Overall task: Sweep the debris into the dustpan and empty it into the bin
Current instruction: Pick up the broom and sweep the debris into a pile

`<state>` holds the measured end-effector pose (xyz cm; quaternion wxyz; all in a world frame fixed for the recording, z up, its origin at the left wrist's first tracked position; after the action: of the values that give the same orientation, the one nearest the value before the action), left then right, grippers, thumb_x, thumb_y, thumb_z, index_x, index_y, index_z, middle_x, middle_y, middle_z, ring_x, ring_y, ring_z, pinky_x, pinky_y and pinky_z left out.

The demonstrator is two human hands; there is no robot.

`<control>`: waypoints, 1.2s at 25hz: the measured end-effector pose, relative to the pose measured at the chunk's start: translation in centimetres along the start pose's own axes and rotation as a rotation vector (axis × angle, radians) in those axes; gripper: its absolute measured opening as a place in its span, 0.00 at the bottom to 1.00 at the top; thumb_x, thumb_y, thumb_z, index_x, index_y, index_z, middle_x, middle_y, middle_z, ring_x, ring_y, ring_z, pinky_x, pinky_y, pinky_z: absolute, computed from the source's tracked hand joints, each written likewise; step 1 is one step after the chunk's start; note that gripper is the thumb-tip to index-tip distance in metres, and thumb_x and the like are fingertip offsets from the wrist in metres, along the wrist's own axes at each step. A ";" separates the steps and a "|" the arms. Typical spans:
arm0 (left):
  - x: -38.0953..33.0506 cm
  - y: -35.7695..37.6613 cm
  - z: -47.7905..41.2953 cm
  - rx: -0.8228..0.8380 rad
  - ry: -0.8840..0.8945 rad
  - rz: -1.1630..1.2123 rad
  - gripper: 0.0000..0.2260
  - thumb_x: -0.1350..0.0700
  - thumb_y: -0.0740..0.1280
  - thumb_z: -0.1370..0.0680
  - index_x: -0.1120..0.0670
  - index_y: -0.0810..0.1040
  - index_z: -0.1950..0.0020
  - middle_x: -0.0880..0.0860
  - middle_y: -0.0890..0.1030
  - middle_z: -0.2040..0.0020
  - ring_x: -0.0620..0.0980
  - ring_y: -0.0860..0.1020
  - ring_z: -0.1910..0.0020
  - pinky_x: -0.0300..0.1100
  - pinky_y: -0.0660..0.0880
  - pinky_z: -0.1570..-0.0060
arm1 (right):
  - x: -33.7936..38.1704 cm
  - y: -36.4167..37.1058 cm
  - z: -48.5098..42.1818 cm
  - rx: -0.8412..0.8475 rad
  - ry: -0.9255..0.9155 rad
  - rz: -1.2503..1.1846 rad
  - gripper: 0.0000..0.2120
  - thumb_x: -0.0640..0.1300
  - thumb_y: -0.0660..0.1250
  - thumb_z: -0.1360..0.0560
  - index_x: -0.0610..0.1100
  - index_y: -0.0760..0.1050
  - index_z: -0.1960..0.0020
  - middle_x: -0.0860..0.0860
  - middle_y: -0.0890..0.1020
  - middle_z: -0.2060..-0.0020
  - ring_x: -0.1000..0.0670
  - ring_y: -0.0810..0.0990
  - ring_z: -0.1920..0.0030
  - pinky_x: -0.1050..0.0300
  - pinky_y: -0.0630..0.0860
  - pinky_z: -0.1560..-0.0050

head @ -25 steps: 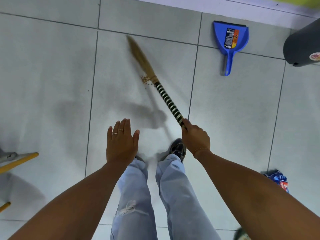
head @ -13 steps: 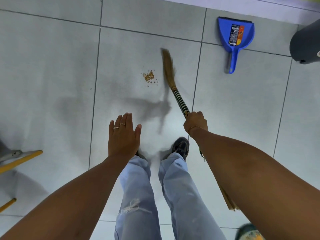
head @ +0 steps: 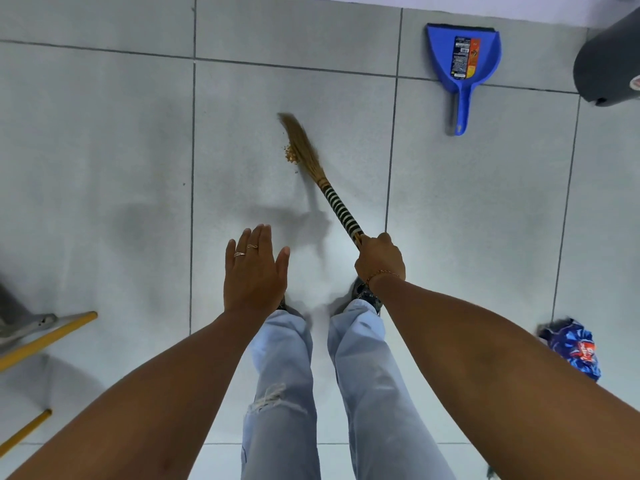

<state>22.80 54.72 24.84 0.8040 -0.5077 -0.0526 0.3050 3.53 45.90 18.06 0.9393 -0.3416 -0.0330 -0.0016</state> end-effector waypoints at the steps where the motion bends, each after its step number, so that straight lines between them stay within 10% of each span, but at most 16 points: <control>1: 0.3 -0.1 0.1 -0.006 0.002 -0.015 0.25 0.48 0.52 0.22 0.63 0.66 0.32 0.63 0.74 0.34 0.61 0.69 0.31 0.57 0.61 0.31 | -0.3 -0.2 0.8 -0.023 -0.006 -0.018 0.19 0.38 0.58 0.23 0.43 0.69 0.32 0.41 0.71 0.42 0.39 0.77 0.46 0.49 0.77 0.48; 17: 4.3 -1.8 -0.2 0.054 0.085 -0.034 0.24 0.50 0.54 0.20 0.60 0.59 0.27 0.60 0.65 0.27 0.58 0.59 0.26 0.53 0.51 0.26 | 6.0 7.9 5.7 0.232 0.371 -0.525 0.16 0.42 0.61 0.22 0.34 0.73 0.38 0.40 0.80 0.41 0.41 0.79 0.40 0.53 0.76 0.43; 30: 2.6 -2.1 -1.6 0.053 0.124 -0.061 0.23 0.49 0.53 0.20 0.60 0.59 0.28 0.60 0.65 0.27 0.58 0.59 0.26 0.54 0.51 0.26 | 7.1 7.5 5.2 0.152 0.318 -0.583 0.15 0.43 0.60 0.23 0.38 0.74 0.39 0.42 0.80 0.43 0.43 0.79 0.43 0.55 0.75 0.49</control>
<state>26.46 54.22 25.27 0.8278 -0.5024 -0.0100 0.2495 10.46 55.15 17.63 0.9155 -0.2422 0.0174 -0.3207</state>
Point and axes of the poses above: each hand's wrist, its own z-axis away from the middle knuckle, its own y-axis out of the palm, x = y × z, the point moved 9 cm from there along -z, towards the middle knuckle
